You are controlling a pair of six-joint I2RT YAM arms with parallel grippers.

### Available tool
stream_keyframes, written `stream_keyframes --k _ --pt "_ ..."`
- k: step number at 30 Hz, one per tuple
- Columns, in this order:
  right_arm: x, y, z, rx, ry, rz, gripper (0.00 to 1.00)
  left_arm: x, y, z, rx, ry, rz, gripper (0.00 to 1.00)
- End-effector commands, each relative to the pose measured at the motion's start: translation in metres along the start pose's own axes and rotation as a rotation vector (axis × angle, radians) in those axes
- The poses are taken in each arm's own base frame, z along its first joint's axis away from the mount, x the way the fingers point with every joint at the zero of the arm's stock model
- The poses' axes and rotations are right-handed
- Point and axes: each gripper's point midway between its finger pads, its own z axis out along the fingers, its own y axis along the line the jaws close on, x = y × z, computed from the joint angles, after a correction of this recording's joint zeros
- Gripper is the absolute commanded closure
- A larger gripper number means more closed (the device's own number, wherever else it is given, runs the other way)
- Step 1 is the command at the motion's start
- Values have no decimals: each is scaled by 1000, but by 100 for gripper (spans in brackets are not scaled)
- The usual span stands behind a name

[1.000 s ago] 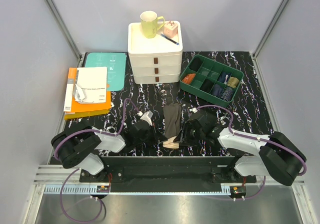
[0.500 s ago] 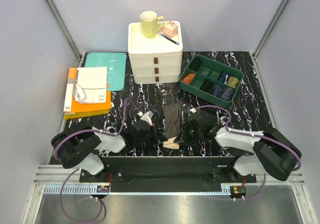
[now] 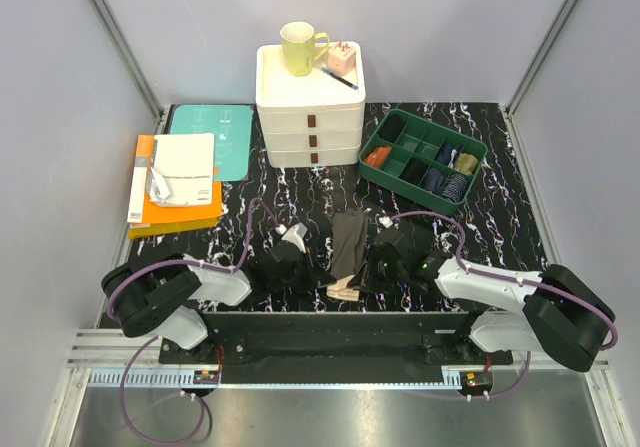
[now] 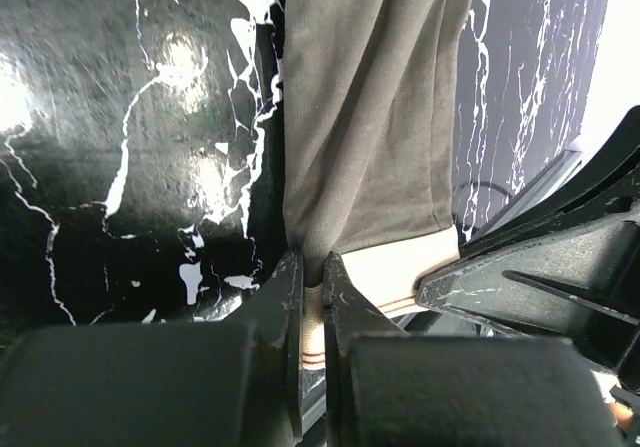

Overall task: Roll the underwear
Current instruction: Fold the underwear at the center of the board, then roll the underwear to the center of the board.

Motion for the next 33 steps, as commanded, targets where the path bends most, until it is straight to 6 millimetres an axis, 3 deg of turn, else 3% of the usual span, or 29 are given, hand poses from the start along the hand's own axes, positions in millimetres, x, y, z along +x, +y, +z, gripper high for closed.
stream_keyframes --k 1,8,14,15,17,21,24,33 --pt "13 -22 0 72 18 69 100 8 31 -3 -131 11 -11 100" --pt "28 -52 7 145 48 142 100 5 34 -5 -140 -13 -23 100" --pt "36 -62 19 184 100 159 100 2 24 -11 -85 -34 -28 100" --pt "36 -59 22 171 107 156 100 0 18 -12 -62 -40 -31 96" --pt "38 -59 25 177 126 146 100 1 14 -16 -34 -40 -37 75" --pt "35 -56 28 174 124 140 100 -1 13 -24 -18 -60 -56 55" --pt "33 -55 27 171 119 142 100 -1 19 -27 -39 -70 -61 51" --pt "32 -55 26 167 111 144 100 11 43 -28 -147 -28 -96 52"
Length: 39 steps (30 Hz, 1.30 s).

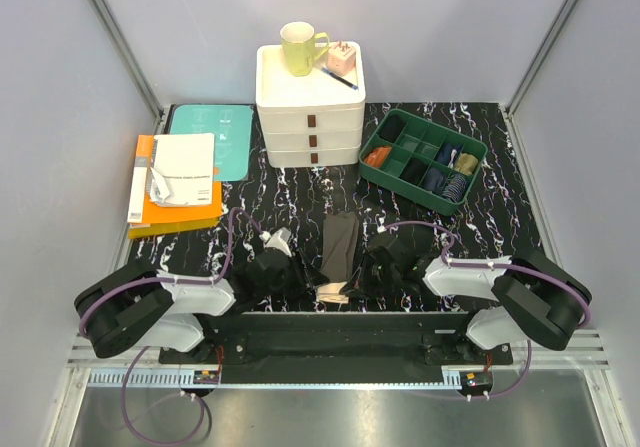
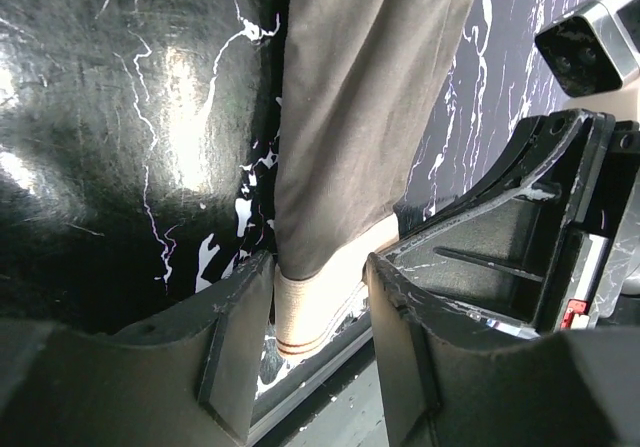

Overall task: Roll the underwear
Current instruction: Roll the underwear to the center of the board.

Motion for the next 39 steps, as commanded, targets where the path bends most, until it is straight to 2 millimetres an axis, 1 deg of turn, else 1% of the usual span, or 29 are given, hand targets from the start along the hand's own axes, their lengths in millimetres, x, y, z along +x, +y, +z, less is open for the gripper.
stream_keyframes --k 1,2,5,7,9,10,11,12,13,15,16,17,18,20,21,22,23,24,25,27,28,29,30,31,33,34,36,37,39 --pt "6 -52 1 181 4 20 100 8 34 -3 -141 22 -1 52" --pt "6 -52 1 181 4 20 100 7 32 -3 -144 24 6 52" --pt "6 -51 0 176 1 21 100 12 41 -4 -184 43 -1 52" --pt "5 -51 0 176 0 20 100 16 42 -2 -184 58 -4 52" --pt "4 -48 1 171 -2 15 100 17 38 2 -170 70 6 54" --pt "5 -50 1 175 0 10 100 21 39 5 -172 93 12 58" --pt "4 -47 2 167 -1 5 100 19 30 9 -138 95 27 62" --pt "3 -45 2 164 -2 2 100 20 27 10 -127 105 30 66" --pt "3 -44 1 160 -1 -7 100 25 27 12 -122 129 32 80" --pt "1 -38 0 142 -9 -18 100 24 23 15 -109 134 39 93" --pt "0 -36 -1 136 -12 -32 100 22 24 15 -108 137 43 97" --pt "-2 -33 -2 127 -18 -42 99 22 23 15 -113 141 46 100" --pt "-4 -28 -4 110 -28 -75 85 20 24 15 -118 142 49 100" --pt "-8 -17 -10 94 -39 -132 68 19 25 12 -146 169 69 100" --pt "-11 -9 -17 68 -52 -209 51 19 25 10 -152 183 76 100" --pt "-15 3 -21 48 -63 -265 46 18 22 8 -142 201 88 100" --pt "-19 9 -26 37 -82 -315 43 19 21 5 -156 224 95 100" --pt "-24 18 -34 16 -105 -412 40 19 18 4 -154 239 104 100" --pt "-28 32 -40 -12 -127 -469 36 19 15 0 -145 269 126 100" --pt "-32 44 -48 -37 -162 -603 32 21 11 -5 -159 326 135 100" --pt "-33 54 -51 -56 -175 -645 30 15 5 -5 -145 330 143 100" --pt "-34 57 -52 -56 -188 -682 29 18 10 -8 -168 356 133 100" --pt "-34 60 -51 -60 -191 -747 29 19 8 -11 -159 379 128 100" --pt "-28 66 -50 -79 -191 -791 28 17 6 -10 -157 386 132 100" --pt "-27 68 -47 -67 -207 -870 28 21 9 -16 -174 425 120 100" --pt "-19 72 -45 -80 -204 -909 27 19 10 -16 -176 429 113 100" --pt "-17 75 -42 -75 -229 -964 27 21 11 -20 -174 458 88 100" --pt "-12 80 -40 -96 -233 -987 27 20 13 -21 -177 465 77 100" --pt "-3 81 -33 -88 -233 -1043 27 21 13 -22 -177 478 72 100"
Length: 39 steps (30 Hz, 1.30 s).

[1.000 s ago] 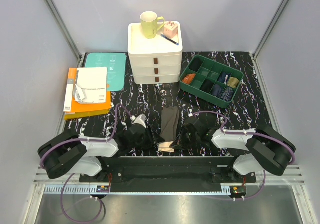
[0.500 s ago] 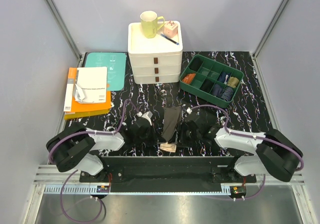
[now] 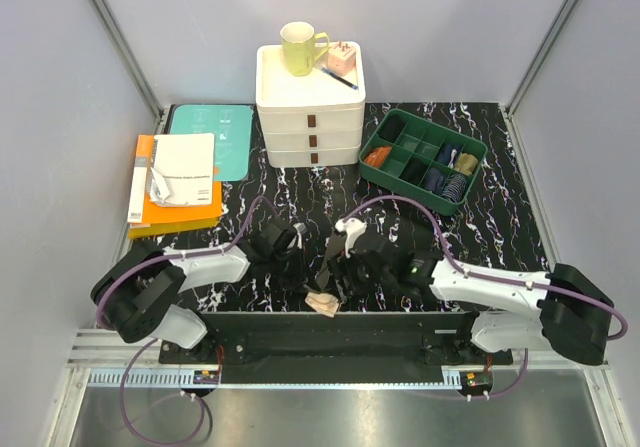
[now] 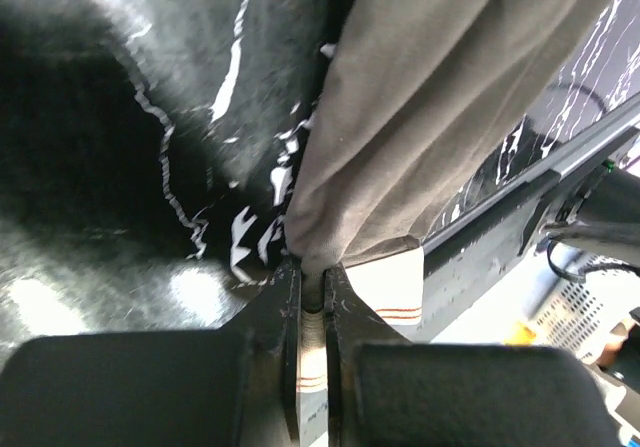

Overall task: Roll the underwear
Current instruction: Roll the underwear to the center of the board.

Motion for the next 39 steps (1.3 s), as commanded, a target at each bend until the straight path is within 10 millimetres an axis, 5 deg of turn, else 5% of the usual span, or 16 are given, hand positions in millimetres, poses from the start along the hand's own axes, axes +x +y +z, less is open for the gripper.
stream_keyframes --k 1,19,39 --pt "-20 16 10 15 -98 -192 27 11 0 -8 4 95 1 100" --pt "10 78 40 31 -92 -431 25 7 -3 -14 23 172 -37 100" --pt "45 57 64 316 -73 -637 27 2 -2 -21 42 192 -70 100"
